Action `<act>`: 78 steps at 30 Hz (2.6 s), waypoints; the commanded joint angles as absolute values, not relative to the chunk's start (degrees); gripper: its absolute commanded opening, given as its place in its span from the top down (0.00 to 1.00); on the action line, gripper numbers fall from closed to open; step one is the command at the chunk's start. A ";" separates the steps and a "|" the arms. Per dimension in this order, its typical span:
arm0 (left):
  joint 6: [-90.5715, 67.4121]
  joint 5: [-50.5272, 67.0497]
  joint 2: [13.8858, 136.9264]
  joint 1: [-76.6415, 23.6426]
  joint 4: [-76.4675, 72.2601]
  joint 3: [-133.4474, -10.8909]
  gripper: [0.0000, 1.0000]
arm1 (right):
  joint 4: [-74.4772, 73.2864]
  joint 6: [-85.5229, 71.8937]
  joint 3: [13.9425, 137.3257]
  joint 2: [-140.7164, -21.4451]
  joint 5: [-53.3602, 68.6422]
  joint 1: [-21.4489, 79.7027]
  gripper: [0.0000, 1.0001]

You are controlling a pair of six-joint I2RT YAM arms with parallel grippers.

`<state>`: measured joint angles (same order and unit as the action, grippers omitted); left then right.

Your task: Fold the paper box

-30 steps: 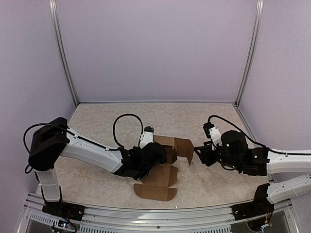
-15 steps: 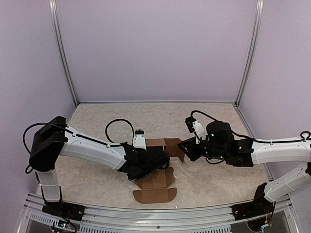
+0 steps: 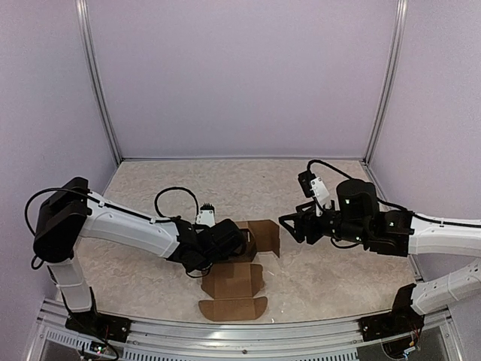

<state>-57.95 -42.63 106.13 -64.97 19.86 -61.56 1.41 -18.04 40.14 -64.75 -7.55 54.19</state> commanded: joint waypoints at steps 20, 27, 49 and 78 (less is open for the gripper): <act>-43.06 -20.85 88.77 -62.23 12.75 -55.72 1.00 | 5.35 -20.06 30.27 -58.58 18.04 45.66 0.44; -41.55 -18.25 87.10 -62.61 10.73 -55.31 1.00 | 13.95 -22.66 28.39 -59.91 26.47 45.64 0.52; -41.08 -23.98 85.82 -65.05 13.44 -57.89 1.00 | 22.17 -26.65 30.32 -64.85 29.92 47.28 0.60; -46.15 -35.39 86.63 -66.40 21.00 -61.39 1.00 | 18.52 -23.54 36.38 -67.84 20.15 55.52 0.62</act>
